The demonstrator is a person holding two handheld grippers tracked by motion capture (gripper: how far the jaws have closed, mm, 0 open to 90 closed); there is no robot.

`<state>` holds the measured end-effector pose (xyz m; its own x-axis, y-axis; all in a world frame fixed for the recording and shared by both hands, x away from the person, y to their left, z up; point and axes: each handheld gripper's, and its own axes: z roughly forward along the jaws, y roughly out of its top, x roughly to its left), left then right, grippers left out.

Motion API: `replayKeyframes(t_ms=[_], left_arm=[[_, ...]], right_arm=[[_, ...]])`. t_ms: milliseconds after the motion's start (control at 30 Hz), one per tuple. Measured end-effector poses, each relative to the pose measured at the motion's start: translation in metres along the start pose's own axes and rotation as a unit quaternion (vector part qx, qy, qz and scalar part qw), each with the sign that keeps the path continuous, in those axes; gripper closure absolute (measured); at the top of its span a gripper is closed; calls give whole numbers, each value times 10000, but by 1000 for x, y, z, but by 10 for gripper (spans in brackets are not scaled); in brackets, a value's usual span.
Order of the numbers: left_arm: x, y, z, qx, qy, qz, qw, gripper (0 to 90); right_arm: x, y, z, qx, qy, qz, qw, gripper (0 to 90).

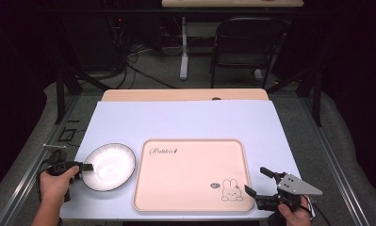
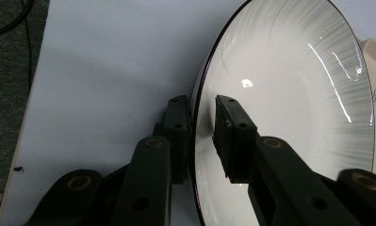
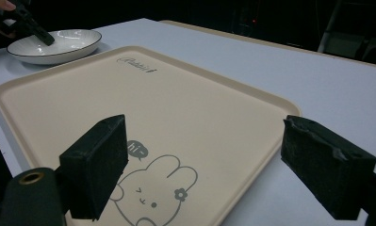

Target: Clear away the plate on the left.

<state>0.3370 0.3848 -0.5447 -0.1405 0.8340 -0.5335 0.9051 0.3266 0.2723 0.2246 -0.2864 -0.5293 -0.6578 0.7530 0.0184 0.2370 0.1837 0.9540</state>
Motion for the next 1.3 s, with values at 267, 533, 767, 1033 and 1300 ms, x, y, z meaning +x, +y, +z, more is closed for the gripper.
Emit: replayKeyframes(t_ms=[267, 533, 767, 1033, 1300], left_arm=[[3, 0, -2, -11, -89, -6, 10000, 778], [1, 0, -8, -110, -144, 0, 9998, 807], [-6, 1, -15, -183, -155, 82, 9997, 834], [-23, 2, -24, -294, 45, 304, 9991, 846], [-40, 4, -28, -377, 370, 574, 9970, 848]], right_arm=[[0, 0, 0, 3, 2, 1, 10000, 149], [0, 0, 0, 6, 3, -3, 10000, 149], [0, 0, 0, 7, 3, -5, 10000, 149], [0, 0, 0, 7, 2, 7, 10000, 149], [0, 0, 0, 7, -2, 3, 10000, 149]])
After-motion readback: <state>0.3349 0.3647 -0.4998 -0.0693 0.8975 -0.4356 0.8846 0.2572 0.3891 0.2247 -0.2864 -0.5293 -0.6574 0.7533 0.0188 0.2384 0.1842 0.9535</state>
